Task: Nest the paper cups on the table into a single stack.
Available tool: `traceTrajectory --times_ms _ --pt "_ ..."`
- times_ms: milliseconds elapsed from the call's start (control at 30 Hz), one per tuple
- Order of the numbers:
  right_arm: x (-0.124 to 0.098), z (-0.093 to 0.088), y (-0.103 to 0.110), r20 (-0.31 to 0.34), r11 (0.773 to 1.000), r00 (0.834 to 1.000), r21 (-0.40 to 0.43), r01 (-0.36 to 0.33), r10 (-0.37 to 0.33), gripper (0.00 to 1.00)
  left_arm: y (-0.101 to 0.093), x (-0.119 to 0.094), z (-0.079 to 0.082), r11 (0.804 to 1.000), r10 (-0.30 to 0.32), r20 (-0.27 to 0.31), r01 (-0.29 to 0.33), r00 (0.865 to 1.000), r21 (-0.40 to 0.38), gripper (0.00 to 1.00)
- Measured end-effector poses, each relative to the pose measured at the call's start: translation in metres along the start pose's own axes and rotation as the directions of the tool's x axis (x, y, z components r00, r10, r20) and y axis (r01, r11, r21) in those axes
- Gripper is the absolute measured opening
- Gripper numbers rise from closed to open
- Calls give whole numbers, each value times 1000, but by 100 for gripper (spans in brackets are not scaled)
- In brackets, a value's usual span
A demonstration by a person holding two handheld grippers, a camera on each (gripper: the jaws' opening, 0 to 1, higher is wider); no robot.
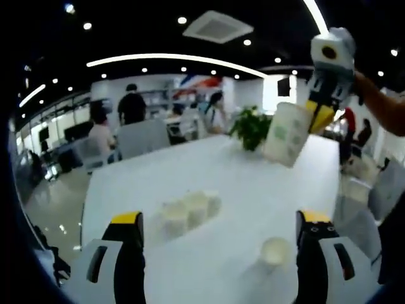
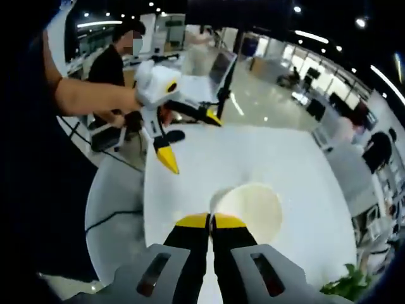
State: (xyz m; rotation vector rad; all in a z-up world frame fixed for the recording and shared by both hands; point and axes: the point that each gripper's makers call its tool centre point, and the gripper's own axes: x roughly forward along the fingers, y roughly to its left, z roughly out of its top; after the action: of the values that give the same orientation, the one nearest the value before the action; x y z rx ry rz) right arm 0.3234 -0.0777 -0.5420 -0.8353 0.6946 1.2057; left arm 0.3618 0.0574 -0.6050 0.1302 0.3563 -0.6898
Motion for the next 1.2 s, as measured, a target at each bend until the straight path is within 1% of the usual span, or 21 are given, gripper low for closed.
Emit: traceTrajectory --times_ms 67,133,167,233,300,400,467,600,733,900,1000,1067,1133,1200 --pt "4 -2 2 -64 999 998 -41 -18 16 0 -3 1 -6 1000 3 -8 -3 1000 4 99" --pt "7 1 4 -82 996 996 -86 -37 30 0 -6 1 -11 1000 3 -14 -3 1000 -5 99" --pt "9 2 6 -91 995 995 -91 -45 36 0 -7 1 -12 1000 2 -16 -2 1000 -7 99" --pt "13 -1 10 -146 989 988 -130 -69 50 0 -10 2 -16 1000 2 -27 -2 1000 -2 99" --pt "16 -5 12 -203 982 978 -170 -81 46 0 -11 2 -21 1000 12 -49 -11 999 22 99" --pt "21 -7 15 -249 973 968 -211 -96 41 0 -13 0 -25 999 14 -60 -12 998 32 99" --pt "24 -9 20 -287 963 957 -243 -117 43 0 -13 -1 -28 999 16 -64 -14 998 29 99" --pt "31 -7 26 -303 961 952 -245 -127 48 0 -11 -5 -38 999 22 -79 -19 997 31 99" --pt "32 -5 26 -305 965 951 -229 -128 54 0 -10 -9 -40 1000 9 -60 -9 998 4 99" --pt "33 -3 27 -292 969 955 -216 -122 55 0 -7 -12 -45 1000 14 -50 -14 999 -15 99" --pt "34 -2 28 -275 972 960 -206 -112 52 0 -7 -13 -46 1000 15 -47 -16 999 -25 99" --pt "40 -6 29 -256 977 966 -192 -90 39 0 -6 -14 -47 999 26 -35 -27 999 -32 99" --pt "47 -10 33 -246 982 968 -165 -91 48 0 -8 -15 -49 999 26 -30 -27 999 -34 99" --pt "53 -16 37 -248 984 968 -158 -87 46 0 -8 -15 -52 999 19 -28 -20 999 -30 99"
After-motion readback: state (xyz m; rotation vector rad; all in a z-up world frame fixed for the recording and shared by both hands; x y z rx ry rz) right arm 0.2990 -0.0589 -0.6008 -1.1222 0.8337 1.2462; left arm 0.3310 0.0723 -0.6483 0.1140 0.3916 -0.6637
